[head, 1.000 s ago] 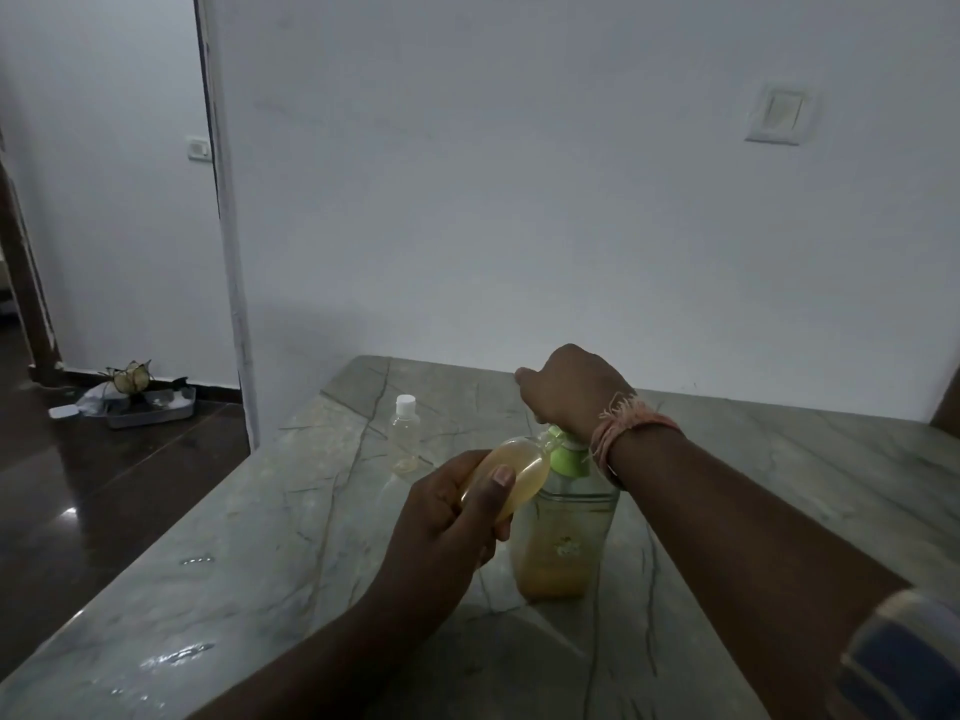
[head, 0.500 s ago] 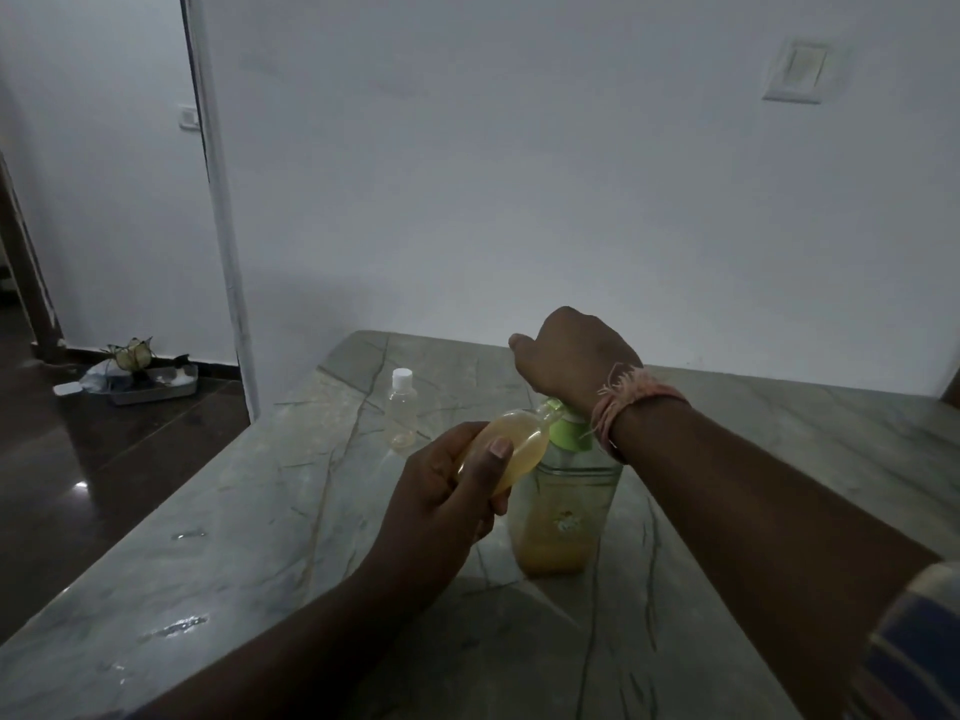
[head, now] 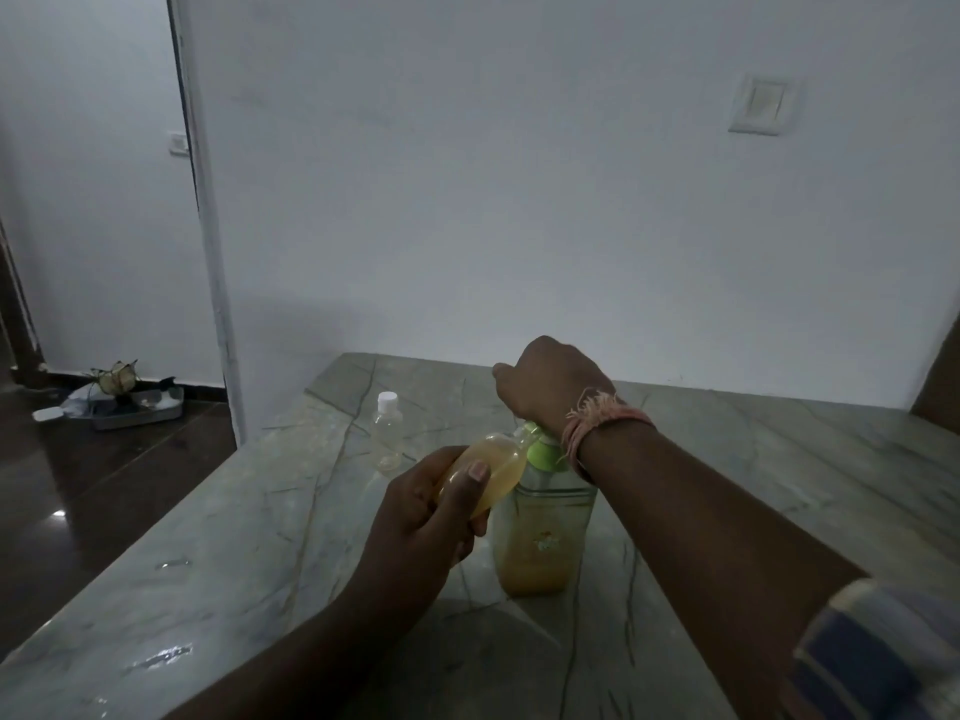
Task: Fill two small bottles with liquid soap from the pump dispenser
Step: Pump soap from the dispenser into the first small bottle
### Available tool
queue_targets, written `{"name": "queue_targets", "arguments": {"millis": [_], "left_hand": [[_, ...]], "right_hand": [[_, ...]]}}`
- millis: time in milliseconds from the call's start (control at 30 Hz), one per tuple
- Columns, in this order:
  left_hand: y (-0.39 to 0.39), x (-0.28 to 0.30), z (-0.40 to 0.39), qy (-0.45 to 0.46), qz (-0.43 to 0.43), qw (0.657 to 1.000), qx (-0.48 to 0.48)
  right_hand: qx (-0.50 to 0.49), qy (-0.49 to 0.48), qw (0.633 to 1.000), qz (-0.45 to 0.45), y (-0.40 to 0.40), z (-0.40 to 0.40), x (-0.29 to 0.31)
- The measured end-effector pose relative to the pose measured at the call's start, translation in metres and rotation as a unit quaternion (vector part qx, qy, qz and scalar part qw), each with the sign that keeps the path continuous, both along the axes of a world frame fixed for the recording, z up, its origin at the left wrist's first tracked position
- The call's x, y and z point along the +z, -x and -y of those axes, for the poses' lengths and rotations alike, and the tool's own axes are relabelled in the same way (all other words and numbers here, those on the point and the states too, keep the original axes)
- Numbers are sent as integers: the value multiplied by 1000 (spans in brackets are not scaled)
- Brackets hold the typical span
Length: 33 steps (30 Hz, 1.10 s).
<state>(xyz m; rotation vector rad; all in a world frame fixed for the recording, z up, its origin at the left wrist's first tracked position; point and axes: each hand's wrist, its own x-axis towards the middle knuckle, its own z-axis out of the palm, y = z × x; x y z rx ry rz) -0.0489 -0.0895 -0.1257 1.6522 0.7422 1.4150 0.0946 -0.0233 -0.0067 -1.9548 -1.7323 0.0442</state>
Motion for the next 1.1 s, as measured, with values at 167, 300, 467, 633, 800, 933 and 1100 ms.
{"name": "queue_targets", "arguments": {"millis": [167,300,467,633,800,933,1100], "left_hand": [[-1,2,4,3,-8,1000,2],[-1,4,4,2,-13,1000,8],[-1,3,3,6,-12,1000,8],[-1,3,4,3,-7,1000,-6],[-1,3,0,-8,-6,1000,-4],[-1,0,1,-8,-6,1000,2],[-1,2,3,1,-8,1000,-4]], "right_hand": [[4,-11,1000,1,0,2,2],[-9,-31,999,-11,0,3,2],[-23,8,1000,-13,-2,0,-1],[-9,27,1000,1,1,-2,4],[-30,0,999,20,0,-1,3],[-36,1,999,24,0,4,2],[-12,17,999,36,2,3,6]]}}
